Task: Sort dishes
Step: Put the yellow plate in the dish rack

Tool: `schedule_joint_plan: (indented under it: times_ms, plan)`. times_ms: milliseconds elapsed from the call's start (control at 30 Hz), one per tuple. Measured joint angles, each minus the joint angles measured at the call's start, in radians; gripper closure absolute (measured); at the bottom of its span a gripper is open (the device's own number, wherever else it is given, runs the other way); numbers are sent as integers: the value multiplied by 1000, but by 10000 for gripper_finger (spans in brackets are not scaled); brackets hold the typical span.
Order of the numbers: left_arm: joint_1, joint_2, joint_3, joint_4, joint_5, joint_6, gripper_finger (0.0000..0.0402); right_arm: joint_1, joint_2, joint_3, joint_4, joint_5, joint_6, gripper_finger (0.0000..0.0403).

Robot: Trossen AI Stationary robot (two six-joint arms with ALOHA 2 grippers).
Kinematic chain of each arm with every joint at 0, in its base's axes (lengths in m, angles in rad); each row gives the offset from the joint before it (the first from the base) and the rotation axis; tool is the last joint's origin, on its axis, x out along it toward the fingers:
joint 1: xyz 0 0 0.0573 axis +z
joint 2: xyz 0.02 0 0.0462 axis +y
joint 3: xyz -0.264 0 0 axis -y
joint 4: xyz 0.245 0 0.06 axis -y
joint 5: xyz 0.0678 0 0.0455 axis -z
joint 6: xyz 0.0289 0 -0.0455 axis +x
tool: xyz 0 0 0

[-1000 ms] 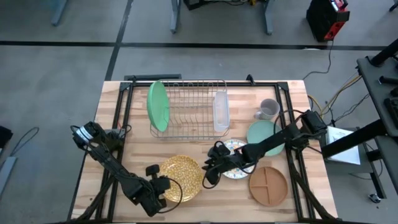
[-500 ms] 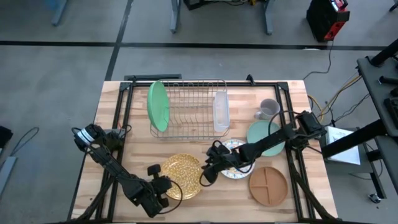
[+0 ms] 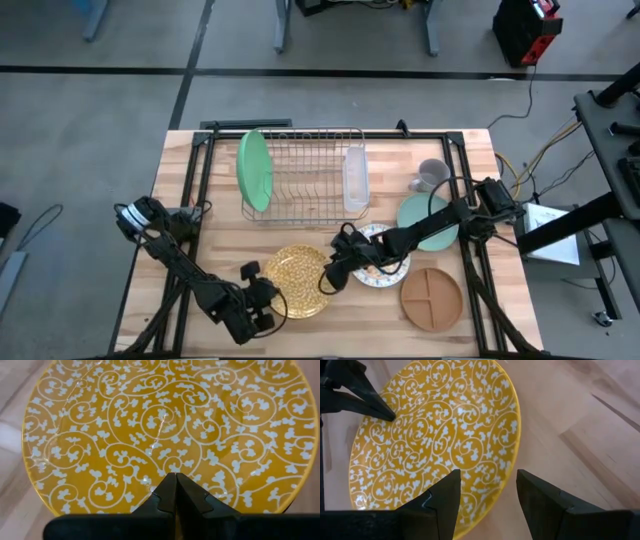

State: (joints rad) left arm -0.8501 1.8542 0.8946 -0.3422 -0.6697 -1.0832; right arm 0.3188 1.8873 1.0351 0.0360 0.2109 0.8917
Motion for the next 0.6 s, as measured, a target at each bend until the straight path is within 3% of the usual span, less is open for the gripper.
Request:
schedule_joint_plan:
  times_ms: [200,600]
  plan:
    - [0,-1,-48,97,-35,-8,402,-3,19,-1,0,-11,14,222]
    - [0,-1,-54,109,-47,-5,402,-15,75,-2,79,-13,-20,230]
